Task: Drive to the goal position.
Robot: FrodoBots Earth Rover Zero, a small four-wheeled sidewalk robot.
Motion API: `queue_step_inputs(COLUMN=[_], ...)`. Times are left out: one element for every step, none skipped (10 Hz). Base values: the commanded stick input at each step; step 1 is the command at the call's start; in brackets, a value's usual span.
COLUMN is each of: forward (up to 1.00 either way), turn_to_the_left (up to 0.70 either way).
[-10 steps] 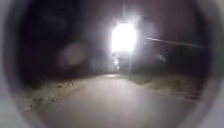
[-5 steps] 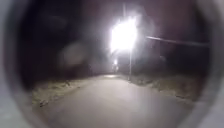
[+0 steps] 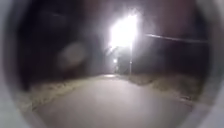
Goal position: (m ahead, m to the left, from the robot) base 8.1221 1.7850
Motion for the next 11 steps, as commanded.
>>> queue_step_inputs(forward=[0.85, 0.85, 0.85, 0.85, 0.85, 0.85, 0.85, 0.85, 0.85, 0.85, 0.85], turn_to_the_left=[0.00, 0.00, 0.00, 0.00, 0.00, 0.00, 0.00, 0.00, 0.00, 0.00, 0.00])
